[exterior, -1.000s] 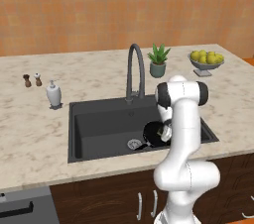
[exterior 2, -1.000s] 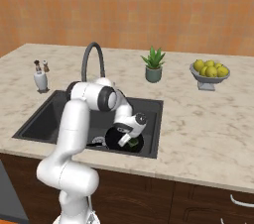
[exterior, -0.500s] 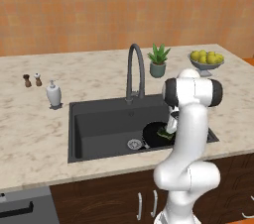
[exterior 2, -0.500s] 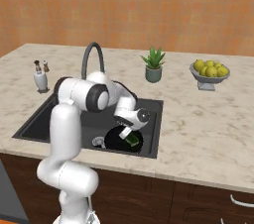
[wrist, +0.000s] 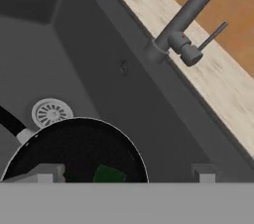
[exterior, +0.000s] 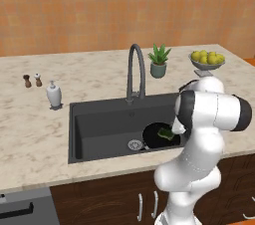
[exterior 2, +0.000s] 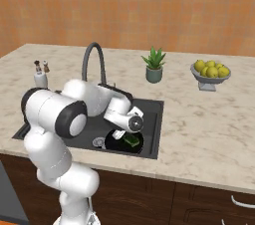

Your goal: Pick the pan and sponge and place them into the sink. Then turn on the water.

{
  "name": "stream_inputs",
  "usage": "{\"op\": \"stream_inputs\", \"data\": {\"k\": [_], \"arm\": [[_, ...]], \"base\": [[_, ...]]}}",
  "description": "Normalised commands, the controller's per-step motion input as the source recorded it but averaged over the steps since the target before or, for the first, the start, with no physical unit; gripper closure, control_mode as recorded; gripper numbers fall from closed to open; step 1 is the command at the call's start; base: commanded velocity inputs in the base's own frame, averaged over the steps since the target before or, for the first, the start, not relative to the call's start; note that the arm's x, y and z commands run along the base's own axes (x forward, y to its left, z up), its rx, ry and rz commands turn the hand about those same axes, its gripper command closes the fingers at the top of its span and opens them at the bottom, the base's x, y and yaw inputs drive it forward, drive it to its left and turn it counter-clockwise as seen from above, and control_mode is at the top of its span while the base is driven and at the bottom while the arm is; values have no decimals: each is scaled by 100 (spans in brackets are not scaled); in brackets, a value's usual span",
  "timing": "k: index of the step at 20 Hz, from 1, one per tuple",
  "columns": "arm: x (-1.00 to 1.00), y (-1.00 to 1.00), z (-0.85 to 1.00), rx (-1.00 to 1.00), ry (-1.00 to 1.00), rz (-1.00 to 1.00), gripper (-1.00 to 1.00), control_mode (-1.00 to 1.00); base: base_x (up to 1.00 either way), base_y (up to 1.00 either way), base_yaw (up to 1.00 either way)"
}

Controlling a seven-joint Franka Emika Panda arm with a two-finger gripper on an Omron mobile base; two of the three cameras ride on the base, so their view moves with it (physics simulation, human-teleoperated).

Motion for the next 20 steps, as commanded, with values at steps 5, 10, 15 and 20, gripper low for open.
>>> {"op": "stream_inputs", "data": {"k": [5,10,15,20], "arm": [[-12,-11,100,1,-11,0,-100,-100],[-20,-2,80,0,14,5,-100,-100],[-20,-6,57,18,1,0,-100,-100],[-6,-12,39,30,0,0,-100,-100]], "base": [[0,0,0],[0,0,0],[0,0,0],[0,0,0]]}}
